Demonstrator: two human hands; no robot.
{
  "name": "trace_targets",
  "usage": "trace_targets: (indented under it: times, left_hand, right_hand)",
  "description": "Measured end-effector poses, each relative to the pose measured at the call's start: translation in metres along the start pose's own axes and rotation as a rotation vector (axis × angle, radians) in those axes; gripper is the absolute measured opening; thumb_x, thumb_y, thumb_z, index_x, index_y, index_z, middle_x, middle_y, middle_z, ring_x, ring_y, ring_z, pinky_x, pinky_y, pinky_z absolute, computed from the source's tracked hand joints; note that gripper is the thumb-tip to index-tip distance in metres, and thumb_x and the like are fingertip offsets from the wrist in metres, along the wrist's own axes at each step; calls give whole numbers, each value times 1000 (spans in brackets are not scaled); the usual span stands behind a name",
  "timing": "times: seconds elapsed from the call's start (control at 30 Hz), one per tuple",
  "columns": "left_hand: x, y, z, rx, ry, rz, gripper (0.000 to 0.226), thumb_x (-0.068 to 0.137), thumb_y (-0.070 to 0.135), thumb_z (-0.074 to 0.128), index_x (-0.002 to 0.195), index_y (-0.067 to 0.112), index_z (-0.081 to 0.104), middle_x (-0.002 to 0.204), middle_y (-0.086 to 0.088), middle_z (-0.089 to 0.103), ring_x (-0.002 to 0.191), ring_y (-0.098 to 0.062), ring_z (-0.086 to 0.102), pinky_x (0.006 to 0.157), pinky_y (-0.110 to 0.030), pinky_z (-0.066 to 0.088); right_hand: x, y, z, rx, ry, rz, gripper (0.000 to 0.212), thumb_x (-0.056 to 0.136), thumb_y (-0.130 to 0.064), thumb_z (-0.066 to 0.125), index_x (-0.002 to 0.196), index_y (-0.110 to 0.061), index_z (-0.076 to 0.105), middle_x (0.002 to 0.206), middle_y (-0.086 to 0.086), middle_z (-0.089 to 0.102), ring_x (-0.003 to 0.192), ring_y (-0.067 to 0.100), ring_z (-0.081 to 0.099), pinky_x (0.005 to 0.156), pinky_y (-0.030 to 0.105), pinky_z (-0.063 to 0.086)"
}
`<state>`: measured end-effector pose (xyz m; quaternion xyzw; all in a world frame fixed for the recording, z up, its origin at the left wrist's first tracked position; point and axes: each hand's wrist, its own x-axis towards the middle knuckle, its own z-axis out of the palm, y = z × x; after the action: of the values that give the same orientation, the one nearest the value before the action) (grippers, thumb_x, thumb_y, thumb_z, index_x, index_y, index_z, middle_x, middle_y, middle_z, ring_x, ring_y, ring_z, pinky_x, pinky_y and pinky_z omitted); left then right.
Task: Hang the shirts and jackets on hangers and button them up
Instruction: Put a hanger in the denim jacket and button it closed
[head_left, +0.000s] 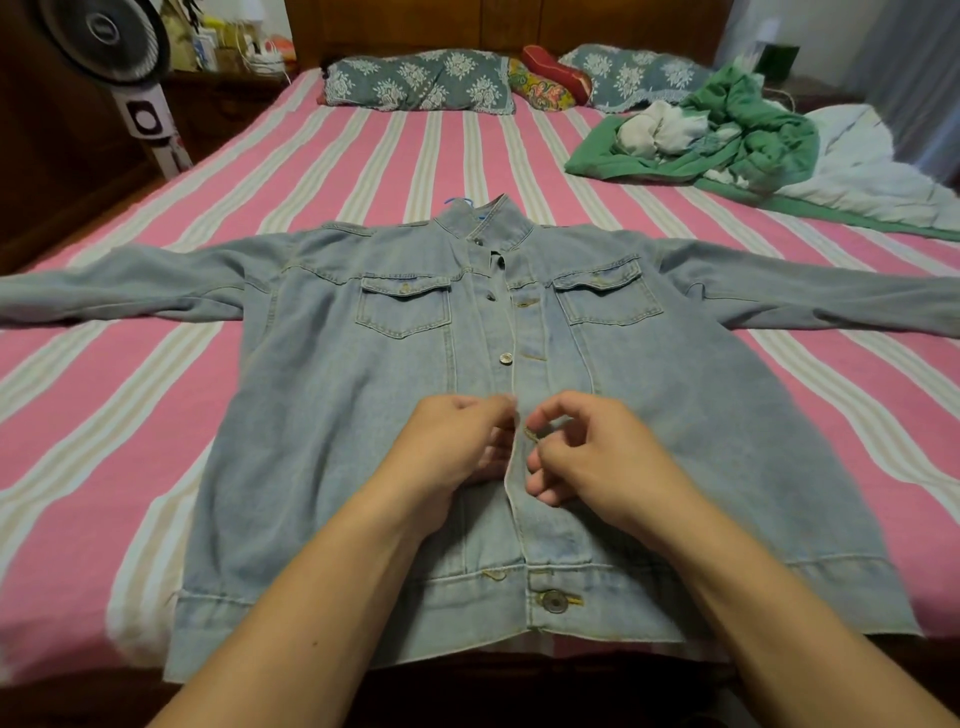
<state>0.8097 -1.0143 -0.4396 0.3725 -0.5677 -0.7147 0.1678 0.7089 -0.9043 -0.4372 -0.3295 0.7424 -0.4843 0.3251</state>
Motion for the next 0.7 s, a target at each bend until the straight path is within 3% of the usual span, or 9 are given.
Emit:
trace_targets:
  times: [0.07, 0.13, 0.2, 0.3, 0.4, 0.5, 0.6, 0.7]
  left_hand:
    - [1, -1, -2, 31, -5, 16, 15, 92, 10, 72, 82, 5, 62, 54, 1, 56, 42, -7, 50, 44, -16, 43]
    - [2, -3, -3, 50, 26, 19, 15, 87, 2, 75, 83, 5, 62, 66, -8, 62, 50, -12, 58, 49, -20, 50]
    - [2, -4, -1, 12, 47, 1, 16, 86, -5, 73, 83, 4, 60, 73, -15, 63, 55, -17, 63, 51, -23, 56]
    - [1, -2, 3, -7, 68, 0, 22, 84, -11, 71, 78, 5, 58, 72, -15, 63, 59, -21, 63, 55, -27, 57]
    - [2, -2, 2, 15, 96, 15, 25, 81, -12, 72, 76, 7, 57, 71, -15, 61, 64, -25, 62, 65, -35, 59]
    - [4, -4, -1, 34, 101, 22, 32, 81, -13, 72, 76, 10, 51, 75, -16, 56, 75, -30, 60, 82, -54, 57]
    - [4, -7, -3, 74, 63, 47, 40, 82, -16, 70, 81, 14, 42, 78, -18, 54, 76, -27, 55, 76, -47, 51]
    - [8, -11, -7, 92, 12, 61, 44, 81, -16, 71, 84, 15, 40, 71, -14, 53, 65, -22, 52, 66, -35, 49]
  right_hand:
    - [0, 5, 2, -52, 14, -46, 28, 88, 8, 50, 90, -16, 63, 67, 11, 69, 63, 35, 70, 64, 43, 61]
    - [0, 7, 2, -25, 15, -51, 23, 89, 5, 55, 91, -16, 64, 67, 11, 70, 65, 35, 70, 66, 45, 60]
    - [4, 10, -1, -152, 54, -123, 14, 89, -5, 65, 91, -18, 65, 68, 6, 69, 63, 23, 67, 64, 36, 57]
    - [13, 11, -10, -562, 135, -392, 13, 82, -20, 79, 89, -27, 70, 82, -7, 64, 77, 5, 59, 71, 20, 44]
    - [19, 13, -19, -544, 105, -562, 16, 80, -13, 82, 90, -22, 74, 86, -11, 67, 82, 2, 61, 74, 16, 46]
    - [23, 15, -28, -455, 23, -594, 25, 85, 3, 73, 99, -16, 79, 88, -7, 73, 80, 5, 68, 72, 13, 50]
    - [27, 11, -32, -684, -56, -784, 24, 88, -8, 70, 106, -20, 79, 85, -6, 73, 74, 8, 67, 66, 21, 53]
    - [28, 1, -39, -1005, -139, -958, 22, 89, -19, 66, 108, -20, 76, 76, -1, 66, 59, 21, 61, 47, 30, 47]
